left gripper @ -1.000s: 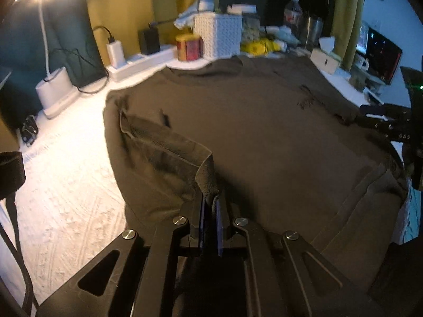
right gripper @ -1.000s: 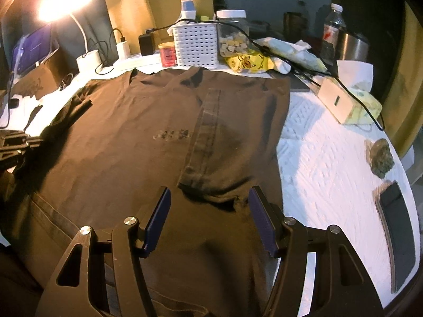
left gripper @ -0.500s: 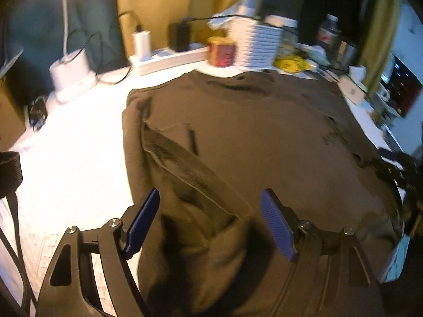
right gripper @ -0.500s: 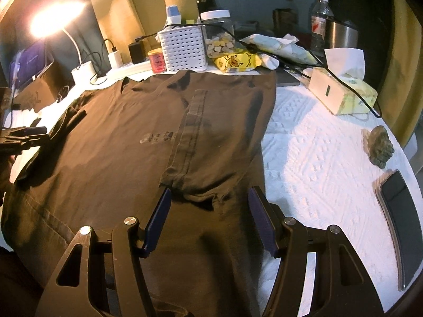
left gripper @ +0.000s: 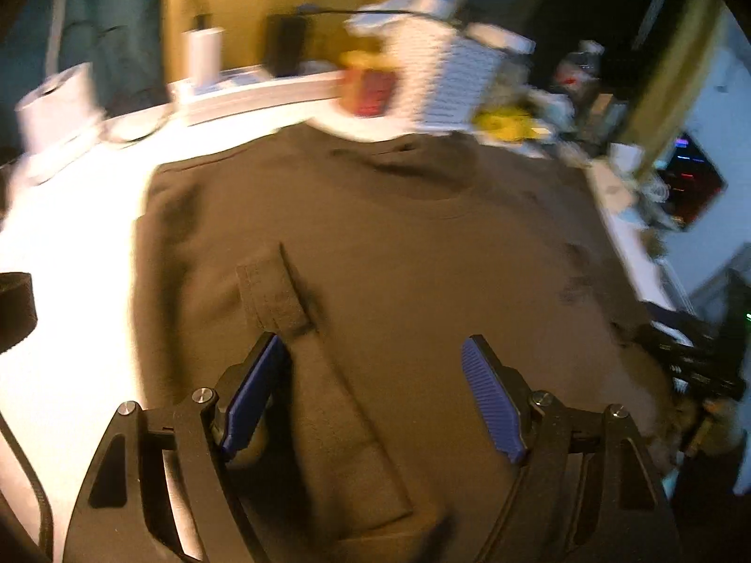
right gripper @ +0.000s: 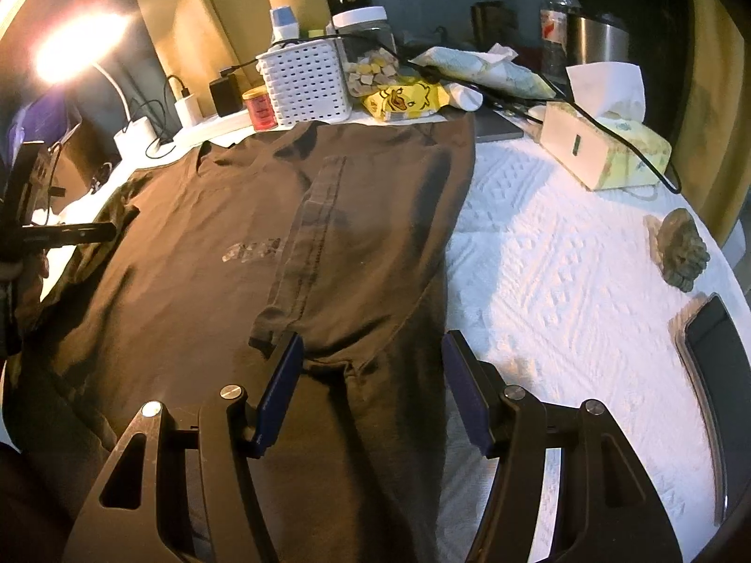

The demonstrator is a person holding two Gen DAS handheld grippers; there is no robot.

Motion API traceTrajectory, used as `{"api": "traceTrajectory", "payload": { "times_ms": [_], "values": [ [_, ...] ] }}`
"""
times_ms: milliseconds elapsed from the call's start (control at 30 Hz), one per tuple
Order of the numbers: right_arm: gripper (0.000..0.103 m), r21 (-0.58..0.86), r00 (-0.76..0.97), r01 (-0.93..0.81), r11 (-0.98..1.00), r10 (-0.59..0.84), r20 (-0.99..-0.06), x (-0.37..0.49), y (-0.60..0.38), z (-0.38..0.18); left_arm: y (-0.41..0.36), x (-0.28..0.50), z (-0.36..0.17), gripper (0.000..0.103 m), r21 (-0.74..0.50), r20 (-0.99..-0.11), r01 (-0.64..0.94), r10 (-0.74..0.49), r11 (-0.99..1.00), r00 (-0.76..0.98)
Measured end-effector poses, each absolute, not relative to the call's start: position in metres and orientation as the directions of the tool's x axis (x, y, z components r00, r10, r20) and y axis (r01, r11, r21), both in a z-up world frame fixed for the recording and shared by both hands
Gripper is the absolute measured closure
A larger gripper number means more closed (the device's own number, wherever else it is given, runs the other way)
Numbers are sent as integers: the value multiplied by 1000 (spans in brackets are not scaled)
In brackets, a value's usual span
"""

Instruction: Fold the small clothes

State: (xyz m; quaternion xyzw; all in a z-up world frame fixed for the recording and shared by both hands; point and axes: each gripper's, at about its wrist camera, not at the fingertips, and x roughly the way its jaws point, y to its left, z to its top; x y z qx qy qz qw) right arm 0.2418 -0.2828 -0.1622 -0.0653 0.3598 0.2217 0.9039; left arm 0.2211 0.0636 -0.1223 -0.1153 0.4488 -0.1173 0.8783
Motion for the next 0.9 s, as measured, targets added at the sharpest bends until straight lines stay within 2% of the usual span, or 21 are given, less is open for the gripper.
{"api": "traceTrajectory", "payload": {
  "times_ms": [67,133,300,467,533,667,733,767,800,900],
  "values": [
    [39,42,641,-443,895,349,-683,243,-283,-163,49,221,-119,25,-323,-750,169,-361,931,555],
    [39,37,642,-441,897,344,-686,243,-282,-163,37,219,-117,25,-302,-761,201,-362,932,539],
    [39,25,648,-435,900,333,-685,239,-282,-161,32,198,-105,25,-173,-788,204,-259,964,558],
    [39,14,660,-422,906,318,-680,237,-285,-160,40,167,-103,26,-96,-805,227,-209,969,556],
    [39,9,666,-419,908,314,-677,235,-285,-158,38,156,-107,50,-48,-817,247,-180,968,548],
    [39,1,677,-422,907,316,-665,229,-283,-151,35,144,-116,72,-28,-837,277,-174,960,519],
    [39,-3,680,-426,905,318,-661,225,-280,-149,34,142,-124,86,-7,-848,288,-158,958,506],
    [39,-4,680,-428,904,319,-660,223,-279,-148,33,141,-126,90,4,-851,289,-149,957,504],
    [39,-8,681,-430,903,319,-660,221,-277,-147,32,140,-127,99,20,-850,288,-136,957,510],
    [39,-17,685,-435,900,318,-656,214,-274,-144,27,130,-117,100,6,-826,303,-166,953,538]
  ]
}}
